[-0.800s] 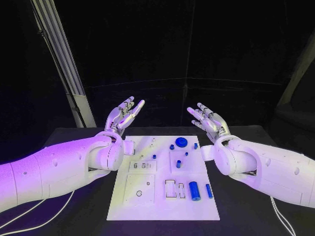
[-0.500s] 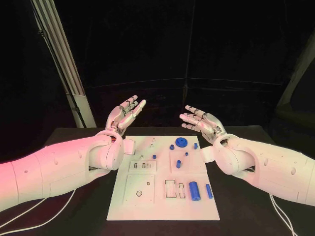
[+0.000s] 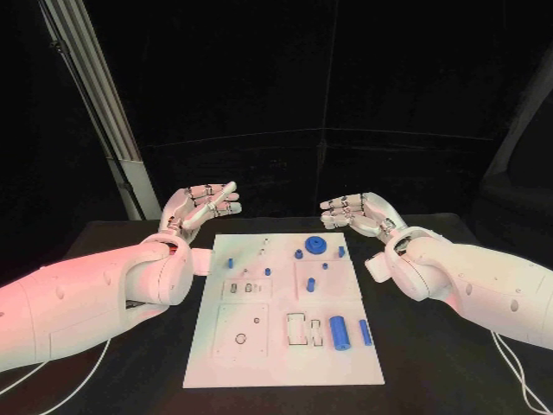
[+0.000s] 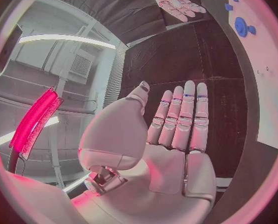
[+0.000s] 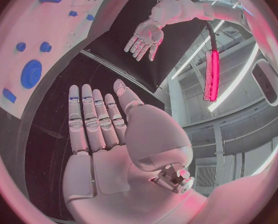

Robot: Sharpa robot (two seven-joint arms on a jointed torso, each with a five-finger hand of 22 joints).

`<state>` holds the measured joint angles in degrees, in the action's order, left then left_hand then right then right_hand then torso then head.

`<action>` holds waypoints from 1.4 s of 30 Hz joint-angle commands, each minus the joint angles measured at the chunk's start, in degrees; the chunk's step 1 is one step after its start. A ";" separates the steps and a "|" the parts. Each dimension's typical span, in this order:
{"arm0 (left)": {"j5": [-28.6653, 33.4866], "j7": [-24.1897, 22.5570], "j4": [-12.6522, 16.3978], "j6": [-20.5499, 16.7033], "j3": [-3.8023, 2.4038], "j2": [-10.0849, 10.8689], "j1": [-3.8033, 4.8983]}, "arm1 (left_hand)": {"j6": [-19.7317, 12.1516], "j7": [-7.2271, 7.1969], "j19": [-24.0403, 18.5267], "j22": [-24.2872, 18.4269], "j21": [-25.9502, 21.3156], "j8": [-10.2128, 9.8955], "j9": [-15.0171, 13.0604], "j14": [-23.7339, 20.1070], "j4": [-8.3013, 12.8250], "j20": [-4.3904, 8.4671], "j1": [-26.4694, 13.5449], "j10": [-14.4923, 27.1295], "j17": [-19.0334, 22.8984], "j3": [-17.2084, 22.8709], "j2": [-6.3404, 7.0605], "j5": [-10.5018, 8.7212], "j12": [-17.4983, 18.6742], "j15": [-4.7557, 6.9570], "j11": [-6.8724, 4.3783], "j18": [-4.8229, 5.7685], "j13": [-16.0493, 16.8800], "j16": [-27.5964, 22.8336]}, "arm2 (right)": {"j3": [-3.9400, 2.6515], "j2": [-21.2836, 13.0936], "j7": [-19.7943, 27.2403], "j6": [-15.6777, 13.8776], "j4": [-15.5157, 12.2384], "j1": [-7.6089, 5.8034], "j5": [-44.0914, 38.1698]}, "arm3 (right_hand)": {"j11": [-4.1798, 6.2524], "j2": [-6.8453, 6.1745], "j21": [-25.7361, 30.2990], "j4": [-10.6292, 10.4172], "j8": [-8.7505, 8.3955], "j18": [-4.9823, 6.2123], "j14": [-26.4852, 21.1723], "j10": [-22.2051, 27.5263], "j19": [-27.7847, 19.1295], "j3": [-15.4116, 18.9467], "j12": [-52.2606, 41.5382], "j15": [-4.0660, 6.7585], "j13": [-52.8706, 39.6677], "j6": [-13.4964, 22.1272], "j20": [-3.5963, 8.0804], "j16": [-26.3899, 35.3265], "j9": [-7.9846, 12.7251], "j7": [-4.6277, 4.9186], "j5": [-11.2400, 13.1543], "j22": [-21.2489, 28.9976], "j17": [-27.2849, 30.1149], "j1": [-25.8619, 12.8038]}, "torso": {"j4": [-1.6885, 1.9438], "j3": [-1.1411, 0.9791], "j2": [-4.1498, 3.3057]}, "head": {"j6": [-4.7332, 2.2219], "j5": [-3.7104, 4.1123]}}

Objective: Assemble the parts on the task board

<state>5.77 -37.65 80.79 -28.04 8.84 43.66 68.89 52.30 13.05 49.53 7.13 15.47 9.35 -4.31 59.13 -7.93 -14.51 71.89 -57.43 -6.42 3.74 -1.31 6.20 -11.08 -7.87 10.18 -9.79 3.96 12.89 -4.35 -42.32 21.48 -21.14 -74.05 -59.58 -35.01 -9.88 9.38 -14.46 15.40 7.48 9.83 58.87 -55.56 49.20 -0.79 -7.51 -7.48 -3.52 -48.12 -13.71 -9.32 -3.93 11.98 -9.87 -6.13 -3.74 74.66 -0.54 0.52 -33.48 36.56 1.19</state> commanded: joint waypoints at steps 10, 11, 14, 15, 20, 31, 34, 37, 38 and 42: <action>-0.97 -1.02 5.84 5.92 -0.05 3.62 0.12 | 3.70 -0.81 4.25 -1.45 -0.69 -1.05 0.53 4.56 2.67 1.27 1.20 -4.74 -0.64 0.56 -0.76 -0.22 1.90 1.23 -1.19 -0.86 -0.07 -1.54 | -0.15 0.95 -10.51 2.88 1.96 -3.93 -34.42 | 4.24 -3.46 -17.40 1.15 -1.81 0.52 25.03 -13.43 19.56 -3.44 2.94 7.07 -0.13 -10.40 8.03 -6.72 0.12 -1.75 -0.21 -7.92 -4.63 3.38 | 1.05 0.30 -4.80 | -1.41 1.42; -1.00 -0.96 6.33 6.14 -0.05 3.82 0.12 | 3.74 -0.82 4.29 -1.47 -0.70 -1.08 0.53 4.60 2.70 1.29 1.20 -4.79 -0.66 0.58 -0.78 -0.21 1.94 1.24 -1.20 -0.86 -0.07 -1.57 | -0.15 1.14 -11.71 3.10 1.91 -4.16 -37.24 | 4.41 -3.64 -18.85 1.14 -2.04 0.47 25.99 -13.80 19.76 -3.67 3.26 7.29 -0.14 -10.67 8.30 -7.42 0.13 -1.91 -0.22 -8.80 -5.22 3.15 | 1.14 0.33 -5.06 | -1.49 1.52; -1.04 -0.80 7.51 6.68 -0.05 4.18 0.11 | 3.75 -0.83 4.32 -1.49 -0.72 -1.10 0.54 4.62 2.73 1.30 1.22 -4.82 -0.67 0.60 -0.80 -0.21 1.97 1.25 -1.21 -0.85 -0.08 -1.60 | -0.17 1.71 -14.83 3.96 1.67 -4.60 -44.59 | 4.77 -4.32 -22.56 1.23 -2.78 0.46 27.73 -14.34 20.14 -4.28 3.87 7.88 -0.18 -11.05 8.70 -11.77 0.17 -2.30 -0.38 -11.06 -8.08 2.31 | 1.48 0.46 -5.93 | -1.78 1.89; -1.05 -0.76 7.85 6.85 -0.05 4.27 0.11 | 3.76 -0.83 4.33 -1.49 -0.72 -1.11 0.54 4.62 2.73 1.30 1.22 -4.82 -0.67 0.60 -0.80 -0.21 1.98 1.25 -1.21 -0.85 -0.08 -1.60 | -0.18 1.94 -15.77 4.27 1.61 -4.72 -46.86 | 4.86 -4.52 -23.83 1.31 -3.05 0.45 27.62 -14.37 20.13 -4.58 3.97 8.00 -0.18 -11.19 8.78 -14.03 0.16 -2.42 -0.45 -11.85 -9.49 1.97 | 1.59 0.49 -6.19 | -1.91 2.01; -1.07 -0.61 8.95 7.53 -0.05 4.49 0.11 | 3.76 -0.81 4.36 -1.55 -0.78 -1.19 0.55 4.60 2.78 1.31 1.22 -4.83 -0.68 0.63 -0.83 -0.21 2.08 1.24 -1.19 -0.84 -0.09 -1.71 | -0.19 2.96 -19.03 5.94 1.50 -5.16 -55.09 | 4.98 -5.41 -29.14 1.11 -3.76 0.52 27.28 -13.90 19.43 -6.39 3.93 7.96 -0.19 -11.44 8.74 -21.83 0.17 -2.37 -0.44 -15.22 -14.91 0.17 | 2.01 0.62 -7.11 | -2.45 2.51; -1.07 -0.17 10.28 8.03 -0.06 4.79 0.11 | 3.72 -0.70 4.41 -1.73 -1.01 -1.48 0.59 4.50 2.92 1.29 1.12 -4.79 -0.69 0.67 -0.87 -0.22 2.45 1.17 -1.11 -0.80 -0.14 -2.07 | -0.20 4.48 -21.98 8.50 1.16 -5.97 -63.10 | 4.41 -6.84 -36.57 0.80 -3.80 0.57 25.82 -10.79 17.65 -9.82 3.97 7.50 -0.15 -10.50 8.15 -30.87 0.16 -2.29 0.22 -20.25 -21.32 -1.83 | 2.77 0.85 -8.62 | -3.02 3.12; -1.07 -0.09 10.41 8.07 -0.06 4.85 0.11 | 3.72 -0.68 4.42 -1.77 -1.05 -1.52 0.60 4.48 2.94 1.29 1.10 -4.79 -0.69 0.68 -0.89 -0.21 2.52 1.15 -1.09 -0.79 -0.14 -2.14 | -0.20 4.66 -22.14 8.55 1.00 -6.06 -63.83 | 4.26 -7.07 -38.39 0.75 -3.82 0.35 25.61 -10.27 17.82 -10.39 3.97 7.43 -0.13 -10.29 8.03 -32.49 0.17 -2.24 0.30 -22.28 -22.72 -1.96 | 2.86 0.89 -8.77 | -3.17 3.21; -1.07 -0.03 10.45 8.12 -0.06 4.89 0.12 | 3.72 -0.68 4.42 -1.77 -1.05 -1.52 0.60 4.48 2.94 1.29 1.10 -4.79 -0.69 0.68 -0.89 -0.21 2.52 1.15 -1.09 -0.79 -0.14 -2.14 | -0.20 4.86 -22.23 8.55 0.86 -6.12 -64.49 | 4.21 -7.32 -40.34 0.69 -3.79 0.11 25.36 -10.11 17.97 -11.09 3.92 7.34 -0.17 -10.16 7.89 -34.78 0.16 -2.16 0.43 -24.44 -24.94 -2.14 | 2.88 0.90 -8.90 | -3.14 3.19; -1.07 0.01 10.43 8.14 -0.06 4.89 0.12 | 3.72 -0.67 4.42 -1.78 -1.07 -1.54 0.60 4.47 2.95 1.29 1.09 -4.79 -0.69 0.69 -0.90 -0.21 2.54 1.15 -1.08 -0.79 -0.14 -2.16 | -0.20 4.93 -22.25 8.63 0.82 -6.14 -64.67 | 4.17 -7.43 -41.45 0.65 -3.78 -0.04 25.36 -10.07 18.21 -11.41 3.92 7.29 -0.17 -10.11 7.85 -36.13 0.15 -2.15 0.47 -25.79 -26.31 -2.23 | 2.90 0.87 -8.94 | -3.18 3.19; -1.07 0.12 10.37 8.16 -0.06 4.89 0.12 | 3.72 -0.65 4.43 -1.82 -1.12 -1.60 0.60 4.46 2.98 1.28 1.09 -4.78 -0.69 0.72 -0.96 -0.21 2.62 1.13 -1.06 -0.78 -0.15 -2.24 | -0.20 5.08 -22.34 9.30 0.81 -6.17 -64.97 | 4.15 -7.59 -43.44 0.54 -3.80 -0.32 25.35 -10.10 18.57 -12.09 3.90 7.26 -0.19 -9.94 7.77 -38.48 0.16 -2.12 0.58 -28.16 -28.57 -2.41 | 2.93 0.92 -8.95 | -3.15 3.28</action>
<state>5.15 -37.40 91.07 -20.88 8.83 48.54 68.89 55.81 12.28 53.49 5.36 14.69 7.96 -3.78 63.38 -5.28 -13.22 72.64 -61.94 -7.04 4.37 -2.07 6.20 -8.86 -6.66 9.00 -9.76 3.83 10.82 -4.49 -37.29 -0.09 -13.06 -73.11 -65.57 -97.80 -5.73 1.91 -57.66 15.90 3.77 9.81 83.95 -66.00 67.48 -12.71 -3.76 0.20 -3.64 -58.34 -5.73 -47.50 -3.83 9.93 -9.65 -33.99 -32.03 72.59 2.31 1.40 -42.32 33.39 4.42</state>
